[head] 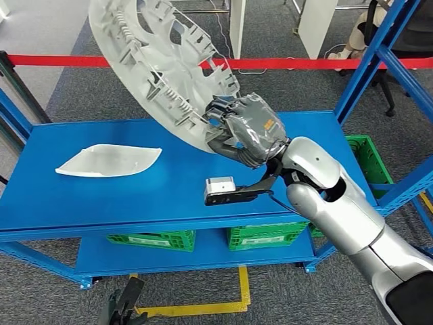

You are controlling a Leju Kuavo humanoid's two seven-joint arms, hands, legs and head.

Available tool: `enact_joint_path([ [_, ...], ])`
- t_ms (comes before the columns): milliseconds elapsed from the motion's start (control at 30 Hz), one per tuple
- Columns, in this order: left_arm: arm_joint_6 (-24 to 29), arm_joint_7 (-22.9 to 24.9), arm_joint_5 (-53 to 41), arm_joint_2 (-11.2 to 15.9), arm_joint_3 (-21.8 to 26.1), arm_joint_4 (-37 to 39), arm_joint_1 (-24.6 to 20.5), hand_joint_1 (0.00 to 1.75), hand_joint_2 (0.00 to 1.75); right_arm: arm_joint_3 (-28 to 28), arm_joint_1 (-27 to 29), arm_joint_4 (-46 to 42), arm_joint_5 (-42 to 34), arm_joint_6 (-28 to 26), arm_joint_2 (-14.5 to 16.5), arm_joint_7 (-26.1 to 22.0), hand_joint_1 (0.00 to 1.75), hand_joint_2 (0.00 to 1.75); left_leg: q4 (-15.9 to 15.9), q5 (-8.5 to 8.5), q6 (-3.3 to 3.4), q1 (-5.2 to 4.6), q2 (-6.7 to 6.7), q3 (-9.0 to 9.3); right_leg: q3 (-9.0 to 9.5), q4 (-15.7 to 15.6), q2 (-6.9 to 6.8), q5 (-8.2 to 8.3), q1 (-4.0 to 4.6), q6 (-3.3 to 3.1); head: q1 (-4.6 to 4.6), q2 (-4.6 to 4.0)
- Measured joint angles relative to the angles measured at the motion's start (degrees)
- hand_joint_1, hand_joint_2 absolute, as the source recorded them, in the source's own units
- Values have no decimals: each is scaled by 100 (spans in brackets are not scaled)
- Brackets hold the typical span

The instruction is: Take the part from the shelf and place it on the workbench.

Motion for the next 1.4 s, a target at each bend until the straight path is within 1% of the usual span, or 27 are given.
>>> enact_joint_path([
  [33, 28, 6, 3, -1, 2, 0, -1, 0, 175, 41, -16, -3, -10, 2, 0, 3, 175, 175, 1, 26, -1, 0, 2, -29, -19, 158, -1, -33, -4, 11, -2, 0],
  [67, 58, 13, 3, -2, 3, 0, -2, 0, 175, 74, -27, -6, -24, 2, 0, 10, 175, 175, 3, 53, -7, 1, 2, -58, 69, 97, -3, 37, -10, 18, -1, 0],
  [133, 122, 27, 1, -4, 4, 0, -4, 0, 175, 117, -54, -10, -58, 0, -1, 28, 175, 175, 9, 106, -35, 3, -2, -107, 546, -634, -13, 326, -26, 16, 0, 0],
  [200, 173, 49, -4, 1, 5, 0, -6, 0, 175, 136, -91, -21, -92, -3, -1, 40, 175, 175, 15, 169, -94, -4, -11, -150, 984, -1336, -14, 483, -15, -4, -4, 0],
  [233, 192, 70, -9, 5, 6, 0, -8, 0, 175, 142, -110, -28, -102, -5, -1, 42, 175, 175, 15, 208, -130, -8, -13, -167, 1066, -1480, -9, 495, -4, -19, 0, 0],
  [333, 242, 161, -32, 29, 6, 0, -6, 0, 175, 170, -148, -38, -114, -7, -2, 46, 175, 175, 10, 281, -235, -6, -15, -211, 998, -1496, 3, 600, -1, -119, 12, 0],
  [400, 285, 269, -68, 65, 5, 0, -5, 0, 175, 184, -172, -38, -120, -4, 1, 58, 175, 175, 274, -22, -295, 2, -13, -303, 918, -1517, -19, 710, -24, -213, -4, 0],
  [467, 310, 377, -107, 101, 4, 0, -5, 0, 175, 196, -203, -38, -128, -3, 2, 72, 175, 175, 975, -582, -336, 13, -8, -478, 800, -1515, -30, 811, -24, -263, -17, 0],
  [500, 314, 405, -118, 116, 4, 0, -4, 0, 175, 206, -212, -38, -131, -2, 2, 76, 175, 175, 1345, -785, -348, 15, -7, -545, 731, -1511, -31, 862, -19, -266, -17, 0],
  [533, 315, 419, -125, 130, 4, 0, -5, 0, 175, 218, -216, -38, -132, -2, 2, 75, 175, 175, 1595, -876, -351, 15, -7, -550, 659, -1505, -31, 913, -14, -264, -17, 0],
  [567, 315, 422, -130, 141, 4, 0, -6, 0, 175, 228, -217, -38, -132, -2, 2, 75, 175, 175, 1643, -849, -344, 14, -7, -463, 587, -1496, -30, 961, -8, -256, -18, 0],
  [600, 315, 422, -133, 151, 4, 0, -7, 0, 175, 234, -217, -38, -133, -2, 2, 75, 175, 175, 1470, -739, -325, 13, -8, -271, 520, -1485, -28, 1006, -2, -246, -18, 0],
  [633, 316, 422, -134, 161, 4, 0, -9, 0, 175, 235, -219, -38, -133, -2, 2, 75, 175, 175, 1126, -618, -293, 9, -9, 1, 464, -1473, -27, 1045, 3, -233, -19, 0],
  [700, 331, 432, -135, 183, 4, 0, -19, 0, 175, 233, -225, -39, -135, -2, 2, 77, 175, 175, 361, -564, -221, -15, -11, 519, 384, -1459, -28, 1120, 19, -188, -16, 0],
  [767, 405, 514, -135, 201, 5, 0, -25, 0, 175, 238, -237, -40, -150, -1, 4, 78, 175, 175, 20, -616, -165, -50, -13, 692, 342, -1465, -39, 1206, 16, -124, -13, 0],
  [833, 574, 735, -140, 221, 11, 0, -18, 0, 175, 251, -247, -39, -182, 2, 8, 86, 175, 175, -38, -531, -106, -48, -5, 642, 312, -1474, -42, 1256, 5, -60, -13, 0],
  [867, 682, 890, -158, 237, 16, 0, -15, 0, 175, 258, -256, -38, -201, 4, 10, 96, 175, 175, -55, -477, -67, -37, 4, 605, 261, -1426, -38, 1178, 5, -34, -5, 0],
  [933, 903, 1215, -198, 292, 28, 0, -7, 0, 175, 272, -282, -35, -232, 6, 11, 117, 175, 175, -80, -349, 0, -16, 25, 488, 74, -984, -30, 740, -1, 7, 9, 0],
  [1000, 1048, 1447, -210, 374, 58, 0, 14, 0, 175, 280, -299, -21, -268, 2, 11, 129, 175, 175, -74, -225, 27, -19, 29, 326, -141, -217, -29, 255, -10, 39, 18, 0],
  [1033, 1084, 1533, -209, 410, 84, -1, 31, 0, 175, 282, -298, -6, -290, -1, 11, 127, 175, 175, -71, -164, 26, -20, 30, 246, -178, 62, -29, 159, -13, 49, 16, 0],
  [1067, 1100, 1608, -211, 442, 117, -2, 52, 0, 175, 282, -297, 13, -313, -7, 10, 118, 175, 175, -67, -106, 21, -21, 30, 170, -128, 161, -29, 180, -14, 54, 18, 0],
  [1100, 1105, 1668, -215, 464, 156, -4, 75, 0, 175, 282, -296, 34, -330, -12, 10, 103, 175, 175, -62, -50, 13, -22, 29, 95, 33, 41, -29, 299, -15, 48, 19, 0],
  [1167, 1109, 1717, -238, 486, 247, -8, 110, 0, 175, 275, -298, 74, -353, -28, 9, 73, 175, 175, -43, 53, -17, -25, 26, -37, 596, -697, -31, 521, -9, 11, 19, 0],
  [1233, 1112, 1712, -301, 495, 324, -9, 118, 0, 175, 252, -299, 107, -359, -49, 9, 60, 175, 175, -24, 154, -72, -33, 20, -125, 1067, -1403, -31, 519, 10, -26, 11, 0],
  [1267, 1112, 1708, -346, 498, 350, -9, 118, 0, 175, 238, -298, 134, -357, -66, 8, 57, 175, 175, -28, 207, -108, -32, 19, -147, 1141, -1554, -28, 481, 23, -42, 15, 0],
  [1333, 1089, 1709, -435, 504, 381, -8, 118, 0, 175, 206, -292, 206, -345, -103, 4, 57, 175, 175, -51, 290, -183, -21, 15, -171, 1102, -1596, -28, 555, 23, -107, 27, 0],
  [1400, 982, 1743, -540, 510, 393, -7, 118, 0, 175, 169, -281, 276, -325, -142, 2, 59, 175, 175, 94, 63, -250, -10, 7, -250, 1017, -1622, -43, 689, -3, -205, 18, 0],
])
